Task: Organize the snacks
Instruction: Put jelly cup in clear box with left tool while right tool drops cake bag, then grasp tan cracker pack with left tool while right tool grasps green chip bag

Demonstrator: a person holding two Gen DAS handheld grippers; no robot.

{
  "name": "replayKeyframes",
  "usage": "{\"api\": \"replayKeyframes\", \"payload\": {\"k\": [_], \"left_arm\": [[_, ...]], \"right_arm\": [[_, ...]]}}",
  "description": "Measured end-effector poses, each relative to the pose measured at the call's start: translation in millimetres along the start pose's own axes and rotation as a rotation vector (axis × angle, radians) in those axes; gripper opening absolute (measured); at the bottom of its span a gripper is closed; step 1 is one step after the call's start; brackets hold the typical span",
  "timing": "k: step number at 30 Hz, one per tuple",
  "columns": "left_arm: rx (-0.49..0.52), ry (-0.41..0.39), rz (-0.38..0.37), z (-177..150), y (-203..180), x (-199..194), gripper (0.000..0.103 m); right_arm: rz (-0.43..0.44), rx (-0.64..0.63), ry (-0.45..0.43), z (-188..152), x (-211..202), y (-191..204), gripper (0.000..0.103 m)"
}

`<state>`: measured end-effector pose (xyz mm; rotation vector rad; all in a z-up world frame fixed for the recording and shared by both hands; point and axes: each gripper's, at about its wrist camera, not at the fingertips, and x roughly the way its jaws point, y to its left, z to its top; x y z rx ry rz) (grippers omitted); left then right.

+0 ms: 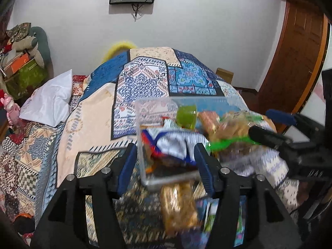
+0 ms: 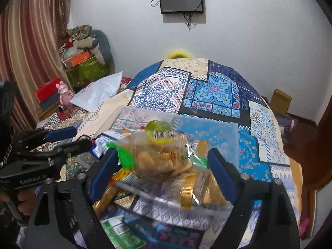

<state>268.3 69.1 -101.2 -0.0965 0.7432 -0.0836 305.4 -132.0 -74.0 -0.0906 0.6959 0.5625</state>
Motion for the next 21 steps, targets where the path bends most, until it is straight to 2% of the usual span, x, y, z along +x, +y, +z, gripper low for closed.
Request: {"api": "replayKeyframes", "payload": {"k": [5,10,16,21], "left_arm": [[0.017,0.034,0.009,-26.1,1.2,-7.4,0.061],[0.003,0.093,0.001,-49.2,1.7,-0.1,0.061],[-0.022,0.136,0.002,-74.9,5.0,4.0,0.061],[-0.011,0.170,0.014,-90.0,5.1,3.4,0.061]], "right_arm": [[0.018,-0.010,-0.012,-14.4,-18.0,2.5,0.087],[0.063,0.005,0.024,-37.5,-22.0,4.4,0.087],[0.130,0.017,0.121,-70.8,-7.9,18.3,0.087],[0.167,-0.021,0.235,-97.3,21.6,33.8,0.087]]}}
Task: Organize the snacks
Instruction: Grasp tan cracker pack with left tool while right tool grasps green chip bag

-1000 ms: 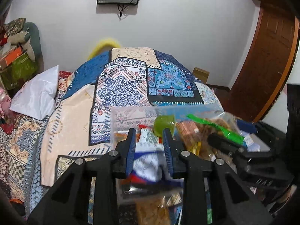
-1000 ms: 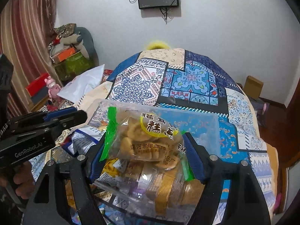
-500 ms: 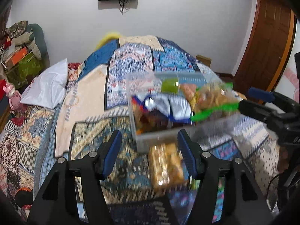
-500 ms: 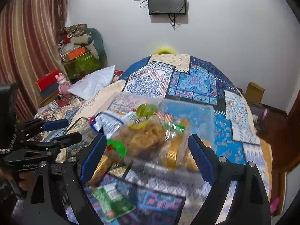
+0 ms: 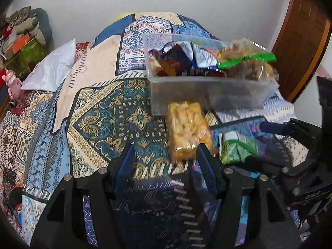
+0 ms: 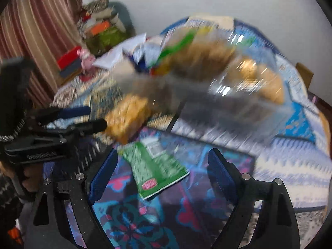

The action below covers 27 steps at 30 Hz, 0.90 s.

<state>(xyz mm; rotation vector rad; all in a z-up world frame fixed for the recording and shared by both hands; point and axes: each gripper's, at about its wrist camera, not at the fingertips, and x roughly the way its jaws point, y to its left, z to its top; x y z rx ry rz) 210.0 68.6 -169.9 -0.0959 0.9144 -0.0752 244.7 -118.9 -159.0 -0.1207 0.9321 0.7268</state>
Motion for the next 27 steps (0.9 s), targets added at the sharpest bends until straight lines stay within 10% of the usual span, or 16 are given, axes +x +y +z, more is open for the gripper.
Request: {"api": "replayKeyframes", "payload": {"k": [8,27], "left_arm": [[0.006,0.007,-0.027,8.9,-8.5,5.0,0.061],[0.025,0.035,-0.024,16.3,-38.3,27.0,0.046]], "right_arm": [[0.035,-0.010,0.045,0.7,21.3,0.8,0.060],[-0.057,0.116,-0.063,-15.5,-37.6,-32.1,0.054]]}}
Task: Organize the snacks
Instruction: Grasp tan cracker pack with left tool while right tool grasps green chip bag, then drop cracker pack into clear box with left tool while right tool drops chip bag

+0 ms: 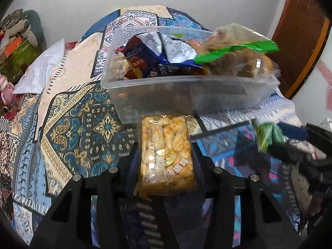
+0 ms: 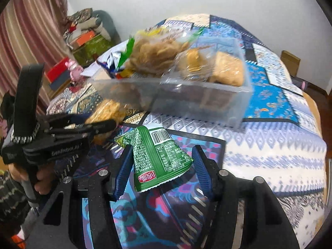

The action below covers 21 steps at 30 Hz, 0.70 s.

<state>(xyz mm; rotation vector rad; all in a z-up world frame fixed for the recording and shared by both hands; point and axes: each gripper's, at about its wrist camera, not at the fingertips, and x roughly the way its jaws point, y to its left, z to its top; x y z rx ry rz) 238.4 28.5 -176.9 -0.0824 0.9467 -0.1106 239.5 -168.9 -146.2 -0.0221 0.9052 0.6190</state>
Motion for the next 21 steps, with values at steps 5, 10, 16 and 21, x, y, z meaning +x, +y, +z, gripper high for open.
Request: {"api": "replayKeyframes", "payload": {"k": [5,10,16,21], "left_arm": [[0.013,-0.051,-0.007,-1.8,-6.1,-33.1,0.046],[0.007,-0.131,0.012,7.1,-5.8,-67.8,0.046],[0.002,-0.210,0.018,24.7,-7.7,-99.3,0.046],[-0.008,-0.264,0.012,48.0,-8.0,-112.8,0.046]], "right_arm": [[0.003,0.028,-0.049,2.1,-27.1,-0.5,0.054],[-0.014,0.029,-0.106,11.7,-47.6,1.9,0.054],[-0.033,0.024,-0.189,26.4,-73.7,2.2,0.054],[-0.054,0.028,-0.252,41.2,-84.9,-0.5,0.054]]}}
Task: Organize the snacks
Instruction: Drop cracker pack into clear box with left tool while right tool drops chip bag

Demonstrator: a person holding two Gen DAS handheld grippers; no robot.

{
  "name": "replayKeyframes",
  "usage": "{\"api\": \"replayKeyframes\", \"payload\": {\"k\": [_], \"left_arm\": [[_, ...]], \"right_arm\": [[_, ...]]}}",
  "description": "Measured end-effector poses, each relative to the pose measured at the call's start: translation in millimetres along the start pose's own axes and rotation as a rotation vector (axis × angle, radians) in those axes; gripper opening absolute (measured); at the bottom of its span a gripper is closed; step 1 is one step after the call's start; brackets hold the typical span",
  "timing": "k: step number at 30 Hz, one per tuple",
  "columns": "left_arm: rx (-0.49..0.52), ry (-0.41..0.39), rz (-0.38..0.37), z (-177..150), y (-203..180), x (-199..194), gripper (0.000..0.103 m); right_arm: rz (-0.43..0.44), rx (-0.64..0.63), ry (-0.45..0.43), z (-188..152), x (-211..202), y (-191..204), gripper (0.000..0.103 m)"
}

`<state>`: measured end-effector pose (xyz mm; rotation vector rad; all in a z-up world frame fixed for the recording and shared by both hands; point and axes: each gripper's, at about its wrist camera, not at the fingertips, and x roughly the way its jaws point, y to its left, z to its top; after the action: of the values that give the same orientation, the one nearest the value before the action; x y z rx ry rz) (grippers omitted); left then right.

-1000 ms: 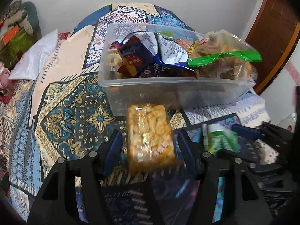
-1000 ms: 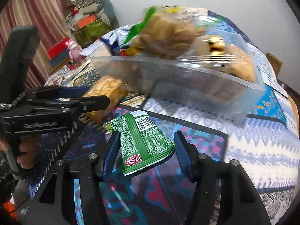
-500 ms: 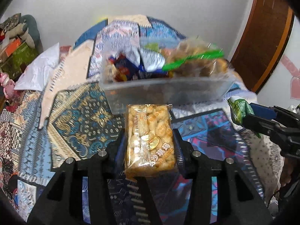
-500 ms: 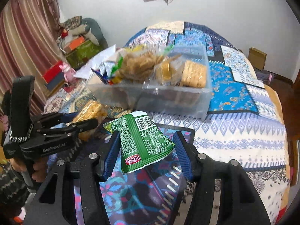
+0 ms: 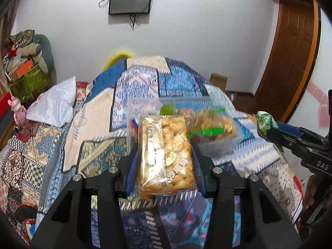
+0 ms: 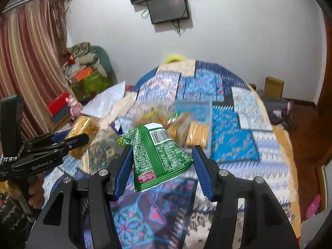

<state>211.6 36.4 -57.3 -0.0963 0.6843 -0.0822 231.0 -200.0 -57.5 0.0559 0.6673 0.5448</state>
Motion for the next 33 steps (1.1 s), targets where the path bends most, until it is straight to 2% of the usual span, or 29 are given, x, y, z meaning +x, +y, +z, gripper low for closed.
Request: {"api": "replayKeyframes", "payload": {"k": [4,10,15,22,25,28,33], "left_arm": [[-0.003,-0.024,0.000,17.9,2.8,7.5,0.046],[-0.015,-0.020,-0.014,40.4,3.6,37.7,0.046],[0.012,0.006,-0.010,48.2,-3.0,74.9,0.046],[0.002,0.069,-0.008,49.1,0.7,125.8,0.047],[0.005,0.073,0.005,47.2,2.4,133.7,0.047],[-0.004,0.070,0.012,47.3,4.1,134.2,0.055],[-0.004,0.039,0.009,47.8,5.0,112.4,0.055]], "right_arm": [[-0.013,0.010,-0.039,17.4,6.0,-4.5,0.054],[-0.062,0.005,-0.067,40.9,31.6,-10.7,0.054],[-0.101,0.024,-0.047,50.5,64.6,-23.3,0.054],[-0.128,0.043,0.000,51.5,104.3,-35.0,0.054],[-0.124,0.031,0.021,47.2,115.2,-34.3,0.055],[-0.121,0.009,0.047,41.0,121.7,-29.1,0.056],[-0.109,0.016,0.043,43.4,109.3,-28.4,0.056]]}}
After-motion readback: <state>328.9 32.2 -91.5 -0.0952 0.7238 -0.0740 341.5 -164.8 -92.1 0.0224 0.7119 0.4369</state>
